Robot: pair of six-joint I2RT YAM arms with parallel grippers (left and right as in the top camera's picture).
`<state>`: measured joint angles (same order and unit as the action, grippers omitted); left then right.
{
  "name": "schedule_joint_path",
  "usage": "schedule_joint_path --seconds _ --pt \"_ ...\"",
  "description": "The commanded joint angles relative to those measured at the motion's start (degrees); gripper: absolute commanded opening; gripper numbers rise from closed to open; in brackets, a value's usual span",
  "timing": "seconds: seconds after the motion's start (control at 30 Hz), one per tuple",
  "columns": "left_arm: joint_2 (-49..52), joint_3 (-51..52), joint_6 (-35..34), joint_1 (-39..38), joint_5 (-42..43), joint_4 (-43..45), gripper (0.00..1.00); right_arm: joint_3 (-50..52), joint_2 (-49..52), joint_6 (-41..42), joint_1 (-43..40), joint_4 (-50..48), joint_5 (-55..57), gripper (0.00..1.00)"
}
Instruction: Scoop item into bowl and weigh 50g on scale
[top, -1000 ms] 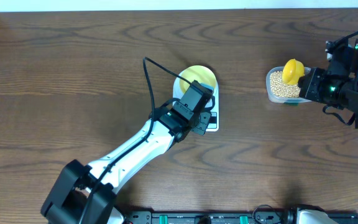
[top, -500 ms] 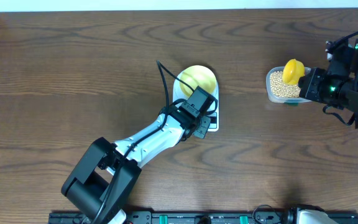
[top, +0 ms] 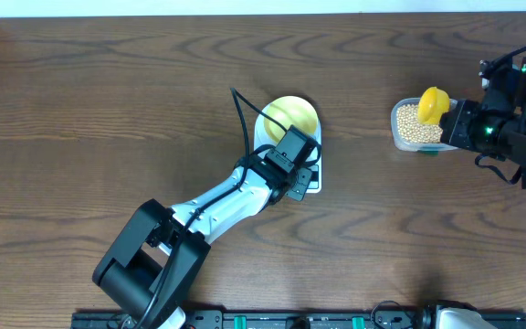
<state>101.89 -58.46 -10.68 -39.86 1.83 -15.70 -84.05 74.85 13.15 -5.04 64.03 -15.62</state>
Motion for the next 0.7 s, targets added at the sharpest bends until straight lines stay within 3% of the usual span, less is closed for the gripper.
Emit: schedule_joint_path --seconds 0.0,0.67 --pt "0.8 0.2 -0.1 0.3 0.1 1.1 0.07 -1.3 -0.6 -0.6 -0.3 0.0 0.4 0.01" --pt "1.1 0.2 -0.1 0.7 -2.3 1.3 0.07 -1.3 -0.6 -0.6 -0.3 0.0 0.7 0.01"
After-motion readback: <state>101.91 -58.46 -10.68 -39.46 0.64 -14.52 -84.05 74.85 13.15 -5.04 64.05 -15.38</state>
